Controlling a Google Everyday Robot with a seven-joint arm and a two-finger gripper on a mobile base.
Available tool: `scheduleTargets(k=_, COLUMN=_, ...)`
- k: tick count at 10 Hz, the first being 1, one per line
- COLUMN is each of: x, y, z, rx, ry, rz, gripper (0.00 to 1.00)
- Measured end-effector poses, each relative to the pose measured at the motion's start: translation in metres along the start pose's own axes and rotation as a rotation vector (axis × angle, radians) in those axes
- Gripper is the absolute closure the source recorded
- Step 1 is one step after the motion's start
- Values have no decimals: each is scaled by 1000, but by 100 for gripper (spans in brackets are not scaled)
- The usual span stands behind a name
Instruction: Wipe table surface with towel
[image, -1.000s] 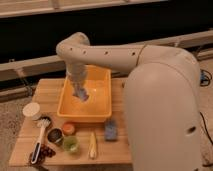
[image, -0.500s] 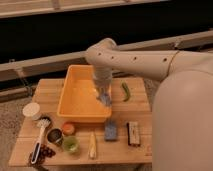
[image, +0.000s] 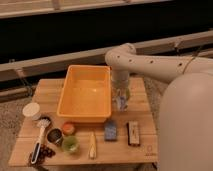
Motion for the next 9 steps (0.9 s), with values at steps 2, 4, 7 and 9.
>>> scheduleTargets(k=2, x=-12, y=-1, z=17, rx=10, ry=34, rz=20, gripper=100)
scheduleTargets(k=4, x=-21, y=-7, z=39, rx=15, ry=68, rz=43, gripper=100)
scheduleTargets(k=7, x=-22, y=-16, z=49, rx=9, ry=90, rz=76, gripper=100)
scheduleTargets(k=9, x=-22, y=-20, z=52, rx=7, ry=93, rz=93, gripper=100)
